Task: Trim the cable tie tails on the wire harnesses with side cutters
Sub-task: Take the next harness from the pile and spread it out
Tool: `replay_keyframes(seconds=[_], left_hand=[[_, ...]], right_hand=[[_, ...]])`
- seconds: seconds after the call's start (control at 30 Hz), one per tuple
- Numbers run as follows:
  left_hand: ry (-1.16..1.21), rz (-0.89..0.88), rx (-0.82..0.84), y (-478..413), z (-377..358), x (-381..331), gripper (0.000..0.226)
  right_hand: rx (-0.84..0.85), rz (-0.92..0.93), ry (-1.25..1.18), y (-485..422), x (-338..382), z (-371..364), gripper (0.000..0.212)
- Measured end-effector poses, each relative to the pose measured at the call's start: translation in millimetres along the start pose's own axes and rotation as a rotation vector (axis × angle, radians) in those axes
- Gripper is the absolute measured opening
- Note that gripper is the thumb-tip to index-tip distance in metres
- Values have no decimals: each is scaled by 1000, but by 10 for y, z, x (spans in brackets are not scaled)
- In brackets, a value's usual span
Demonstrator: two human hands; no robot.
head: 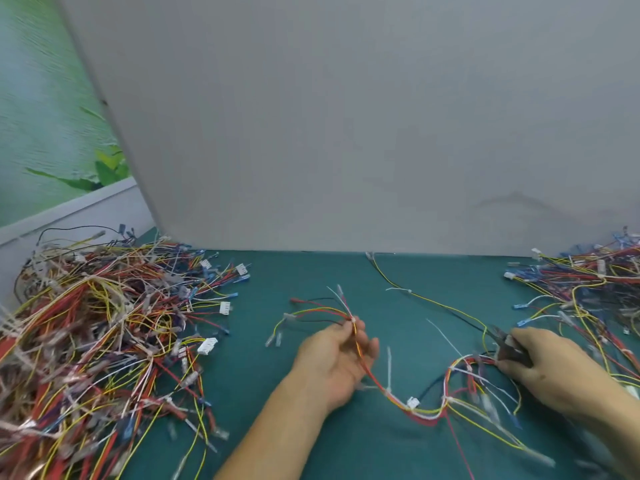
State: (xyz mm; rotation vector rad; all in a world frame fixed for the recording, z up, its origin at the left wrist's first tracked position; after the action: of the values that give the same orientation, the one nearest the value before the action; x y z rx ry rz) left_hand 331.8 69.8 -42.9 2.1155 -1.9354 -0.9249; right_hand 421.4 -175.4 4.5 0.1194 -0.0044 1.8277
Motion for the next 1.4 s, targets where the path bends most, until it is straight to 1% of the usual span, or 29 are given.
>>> replay_keyframes(seconds=[0.1,0.23,0.3,0.37,0.4,0.43,0.5,0.53,0.57,0.6,0.63,0.73,0.77,0.83,0.87,0.93,1.07,1.17,1.23,1.4], left_hand=[[-279,-130,37,51,37,-218,15],[-533,-303,64,145,105,-629,12],[-611,-355,57,180,137,-765,15],[-627,-383,53,196,174,-832,17],[-623,-391,53,191,181,-847,17],[-620,-397,52,185,189,-854,16],[-618,-407,55,166,191,-856,15],[-614,-409,58,155,194,-858,15],[-605,-408,61,144,204,-863,14],[-593,-407,62,129,221,-873,14],[-583,-406,60,116,240,-886,14],[-568,-395,59,74,267,-896,14],[-568,-391,62,64,267,-892,14],[-568,-388,67,53,268,-883,13],[-572,-388,70,52,264,-880,13],[-592,-396,68,57,259,-884,15],[-677,-468,14,73,260,-961,18],[-774,-530,-15,74,261,-1034,20],[-829,-573,-31,84,264,-1080,22],[-956,-722,-136,128,325,-1321,25]], right_hand=[[-11,20,16,5,19,9,23],[-88,120,46,13,137,104,36],[-139,198,133,46,298,152,35],[-180,253,203,92,453,197,30],[-196,263,164,104,502,261,31],[-217,259,74,120,519,356,32],[-328,199,-160,166,416,653,22],[-399,156,-229,187,313,811,16],[-442,115,-245,211,207,941,13],[-442,84,-221,225,114,1022,11],[-396,56,-176,225,31,1046,10],[-130,-6,-56,200,-193,838,14],[-49,-12,-15,188,-231,720,12],[65,0,78,153,-240,497,6],[92,15,111,129,-211,409,10],[77,56,151,66,-118,300,16],[-19,110,222,-11,51,219,35],[-123,169,270,-10,179,223,33],[-163,239,268,0,265,206,38],[-139,411,348,-2,355,96,33]])
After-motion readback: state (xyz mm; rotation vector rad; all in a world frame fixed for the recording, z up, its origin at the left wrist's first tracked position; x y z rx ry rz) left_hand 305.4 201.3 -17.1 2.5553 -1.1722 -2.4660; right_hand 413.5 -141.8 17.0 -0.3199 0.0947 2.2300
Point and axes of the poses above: each hand's wrist, its own y-axis away from the middle knuckle, its own z-axis out of the back of the hand, x = y × z, the point moved 10 cm from there along -y, towards the middle knuckle, and after that the axes turned 14 degrees about y, right-handed, at the moved point
